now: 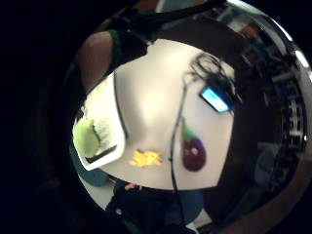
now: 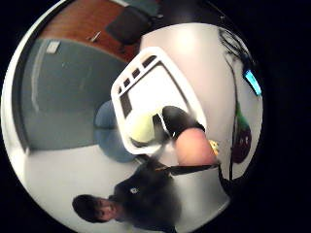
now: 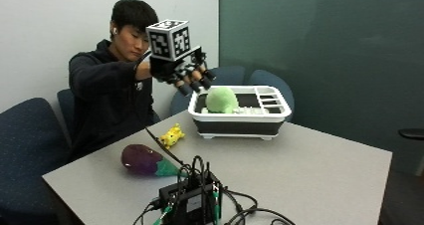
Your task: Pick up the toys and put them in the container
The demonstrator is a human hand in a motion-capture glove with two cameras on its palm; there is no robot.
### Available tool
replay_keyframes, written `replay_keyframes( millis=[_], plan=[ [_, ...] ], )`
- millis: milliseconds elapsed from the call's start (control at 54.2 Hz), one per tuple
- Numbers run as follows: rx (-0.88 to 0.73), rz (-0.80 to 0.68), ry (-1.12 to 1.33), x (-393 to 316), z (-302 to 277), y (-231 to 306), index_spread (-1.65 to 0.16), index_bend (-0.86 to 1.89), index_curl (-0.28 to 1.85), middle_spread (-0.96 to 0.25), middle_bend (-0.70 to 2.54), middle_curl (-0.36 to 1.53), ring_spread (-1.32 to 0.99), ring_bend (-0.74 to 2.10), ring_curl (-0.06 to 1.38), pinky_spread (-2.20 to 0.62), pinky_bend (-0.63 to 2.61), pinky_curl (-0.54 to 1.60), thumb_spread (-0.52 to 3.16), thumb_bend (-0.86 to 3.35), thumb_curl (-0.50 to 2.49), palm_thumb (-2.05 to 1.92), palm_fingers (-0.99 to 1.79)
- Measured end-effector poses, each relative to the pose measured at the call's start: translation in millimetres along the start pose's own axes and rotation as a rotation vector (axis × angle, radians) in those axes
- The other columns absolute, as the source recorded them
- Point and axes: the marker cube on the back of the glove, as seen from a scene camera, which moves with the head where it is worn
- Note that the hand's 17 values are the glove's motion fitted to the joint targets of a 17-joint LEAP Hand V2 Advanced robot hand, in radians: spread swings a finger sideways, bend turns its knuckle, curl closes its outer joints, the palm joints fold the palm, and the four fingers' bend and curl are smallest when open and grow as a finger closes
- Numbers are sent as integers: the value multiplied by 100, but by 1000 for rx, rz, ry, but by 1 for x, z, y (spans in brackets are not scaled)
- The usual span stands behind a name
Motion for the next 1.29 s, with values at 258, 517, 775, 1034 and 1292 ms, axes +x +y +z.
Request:
replay_keyframes(
  millis=[258, 517, 775, 1034, 1292],
  plan=[
    [-48, 371, 252, 108, 35, 37, -21, 16, 29, 3, 31, 45, 0, 43, 30, 3, 89, 32, 138, -1, 38, 16, -5],
    [-335, 521, 256, 150, 93, 57, -17, 14, 30, 5, 16, 40, 4, 25, 26, 5, 88, 32, 133, -3, 34, 9, -15],
    [-474, 543, 260, 179, 139, 64, -9, 31, 39, 10, 6, 26, 7, 12, 20, 6, 82, 31, 126, 0, 34, 11, -22],
    [-312, 477, 100, 187, 167, 62, -11, -1, 25, 2, 38, 33, -4, 68, 30, -6, 85, 29, 135, 5, 37, 28, 46],
    [-20, 365, 50, 183, 171, 49, -14, 14, 15, -15, 67, 49, -29, 116, 50, -33, 114, 43, 122, 20, 55, 66, 95]
  ],
)
